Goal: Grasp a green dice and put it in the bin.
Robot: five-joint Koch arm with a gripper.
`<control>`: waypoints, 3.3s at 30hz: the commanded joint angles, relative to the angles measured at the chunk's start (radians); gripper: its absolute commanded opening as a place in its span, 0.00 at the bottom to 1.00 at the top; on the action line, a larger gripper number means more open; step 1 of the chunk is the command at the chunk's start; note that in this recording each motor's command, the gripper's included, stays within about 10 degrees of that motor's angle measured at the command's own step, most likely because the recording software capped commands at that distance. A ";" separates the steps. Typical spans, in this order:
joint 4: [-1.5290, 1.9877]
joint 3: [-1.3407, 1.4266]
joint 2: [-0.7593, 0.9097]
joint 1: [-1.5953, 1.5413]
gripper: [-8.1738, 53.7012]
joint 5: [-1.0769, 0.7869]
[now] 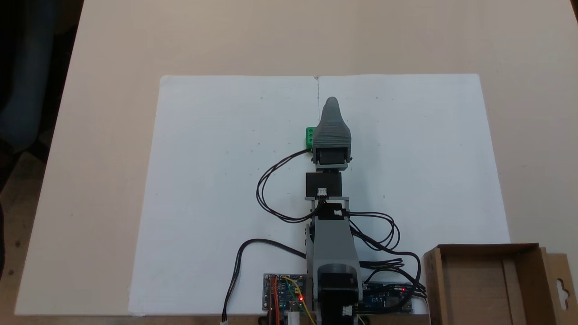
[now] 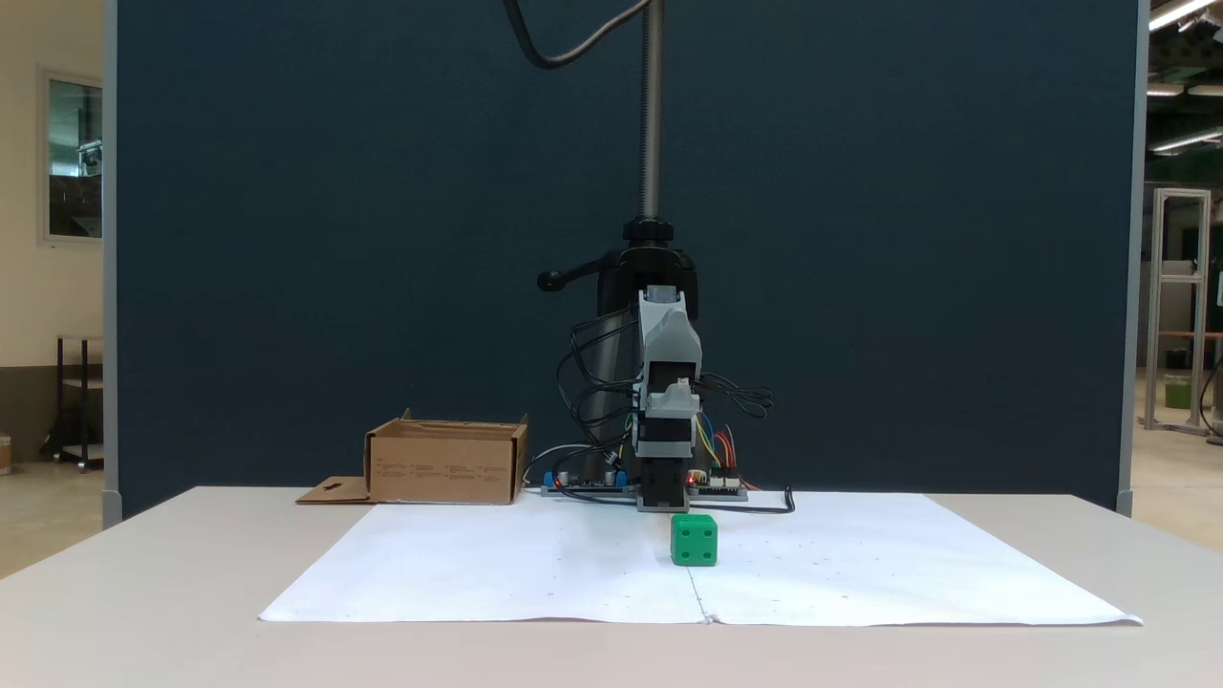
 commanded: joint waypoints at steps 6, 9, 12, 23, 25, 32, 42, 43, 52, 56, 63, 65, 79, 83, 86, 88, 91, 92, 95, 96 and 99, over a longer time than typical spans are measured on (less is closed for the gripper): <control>0.253 0.074 0.109 -0.064 0.83 -0.052; 0.252 0.074 0.109 -0.066 0.83 -0.052; 0.252 0.074 0.109 -0.064 0.83 -0.052; 0.252 0.074 0.109 -0.064 0.83 -0.052; 0.252 0.074 0.109 -0.064 0.83 -0.052; 0.252 0.074 0.109 -0.072 0.83 -0.057; 0.339 0.006 0.109 -0.081 0.82 -0.060; 0.400 -0.021 0.109 -0.081 0.82 -0.060; 1.023 -0.362 0.110 -0.066 0.84 -0.060; 1.285 -0.483 0.110 -0.064 0.85 -0.058; 1.728 -0.755 0.107 -0.064 0.84 -0.034; 1.836 -0.824 0.101 -0.061 0.84 -0.008; 2.398 -1.031 -0.129 -0.104 0.82 0.143; 2.396 -1.077 -0.221 -0.101 0.81 0.150; 2.395 -1.121 -0.296 -0.091 0.81 0.156; 2.393 -1.150 -0.344 -0.087 0.81 0.158; 2.391 -1.192 -0.416 -0.086 0.82 0.158; 2.388 -1.206 -0.443 -0.084 0.82 0.158; 2.379 -1.256 -0.546 -0.067 0.81 0.158; 2.368 -1.266 -0.578 -0.066 0.82 0.158; 2.336 -1.267 -0.623 -0.066 0.82 0.158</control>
